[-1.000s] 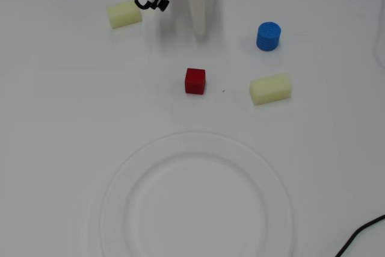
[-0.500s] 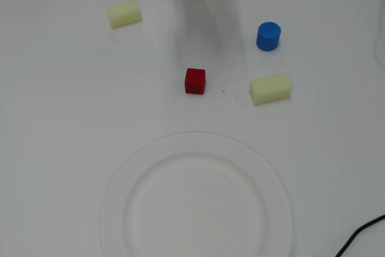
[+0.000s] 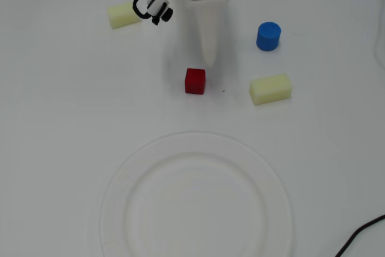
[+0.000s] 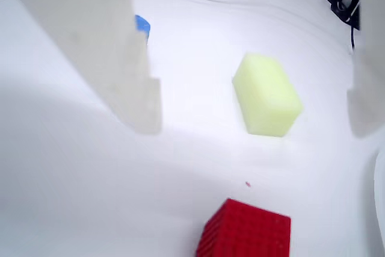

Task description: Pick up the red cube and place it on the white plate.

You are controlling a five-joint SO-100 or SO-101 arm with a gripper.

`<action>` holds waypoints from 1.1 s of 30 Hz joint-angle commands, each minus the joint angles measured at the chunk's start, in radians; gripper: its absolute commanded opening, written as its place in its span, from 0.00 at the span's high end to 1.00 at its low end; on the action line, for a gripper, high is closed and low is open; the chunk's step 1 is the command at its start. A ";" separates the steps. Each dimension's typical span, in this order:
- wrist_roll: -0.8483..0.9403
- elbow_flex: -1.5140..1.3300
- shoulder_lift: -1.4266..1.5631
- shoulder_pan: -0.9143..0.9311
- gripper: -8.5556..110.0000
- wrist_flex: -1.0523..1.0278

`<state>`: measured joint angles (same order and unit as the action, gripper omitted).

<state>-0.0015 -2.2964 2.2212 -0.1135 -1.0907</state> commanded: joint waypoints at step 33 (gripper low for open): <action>0.080 0.014 -0.202 0.074 0.93 0.216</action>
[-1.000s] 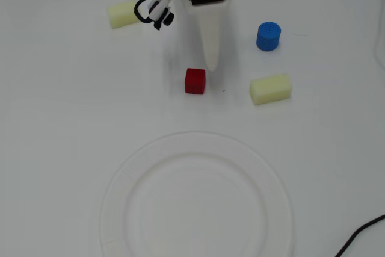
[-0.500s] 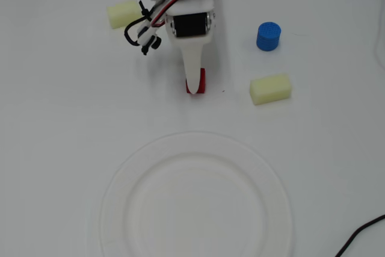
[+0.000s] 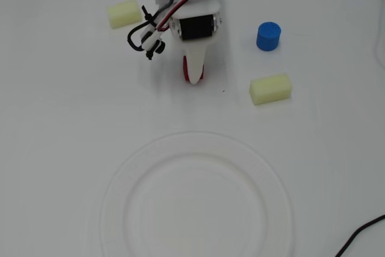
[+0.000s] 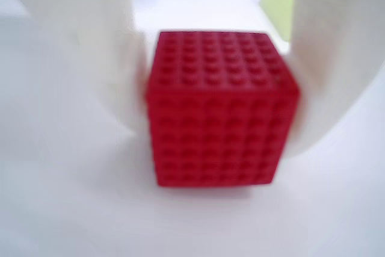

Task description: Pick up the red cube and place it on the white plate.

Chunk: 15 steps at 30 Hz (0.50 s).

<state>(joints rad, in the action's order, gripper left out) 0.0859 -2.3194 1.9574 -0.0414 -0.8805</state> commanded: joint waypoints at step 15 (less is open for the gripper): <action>0.041 0.202 0.213 0.014 0.93 0.173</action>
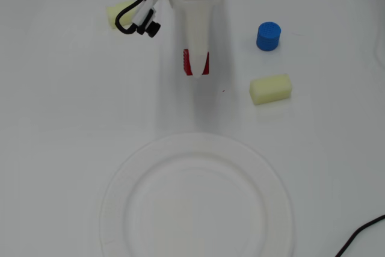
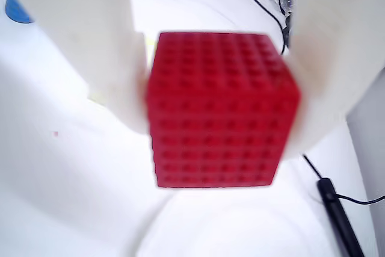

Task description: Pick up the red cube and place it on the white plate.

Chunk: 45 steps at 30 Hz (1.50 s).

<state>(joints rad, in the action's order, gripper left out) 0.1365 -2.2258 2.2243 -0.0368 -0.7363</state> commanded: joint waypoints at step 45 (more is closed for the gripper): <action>-0.100 0.084 0.255 0.009 0.67 -0.397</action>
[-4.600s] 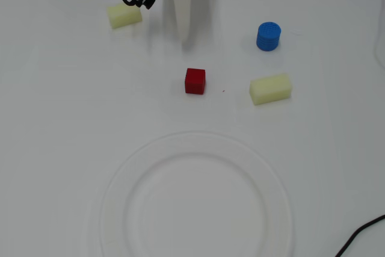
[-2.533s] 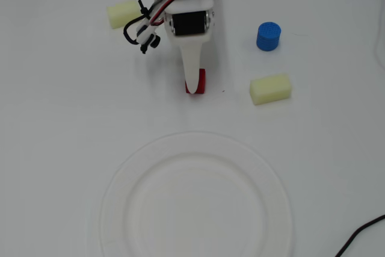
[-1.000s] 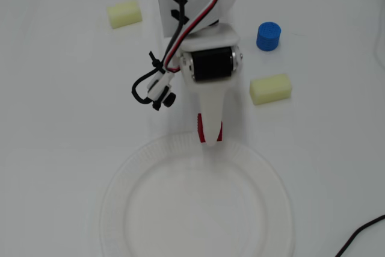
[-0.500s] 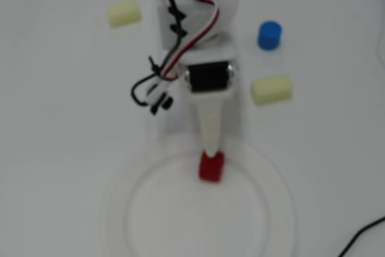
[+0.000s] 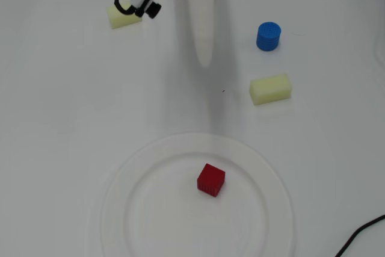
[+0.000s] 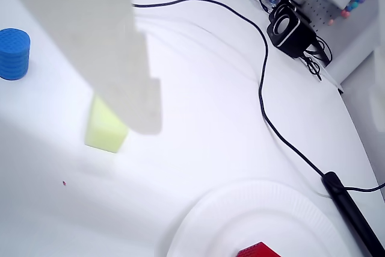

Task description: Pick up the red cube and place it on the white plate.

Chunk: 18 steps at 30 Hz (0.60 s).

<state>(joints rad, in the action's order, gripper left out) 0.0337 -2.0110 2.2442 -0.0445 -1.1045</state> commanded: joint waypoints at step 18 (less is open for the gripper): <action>0.089 -1.025 0.977 0.081 0.71 -0.078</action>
<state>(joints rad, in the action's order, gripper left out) 0.1304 -2.9959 3.0802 0.0690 -1.1321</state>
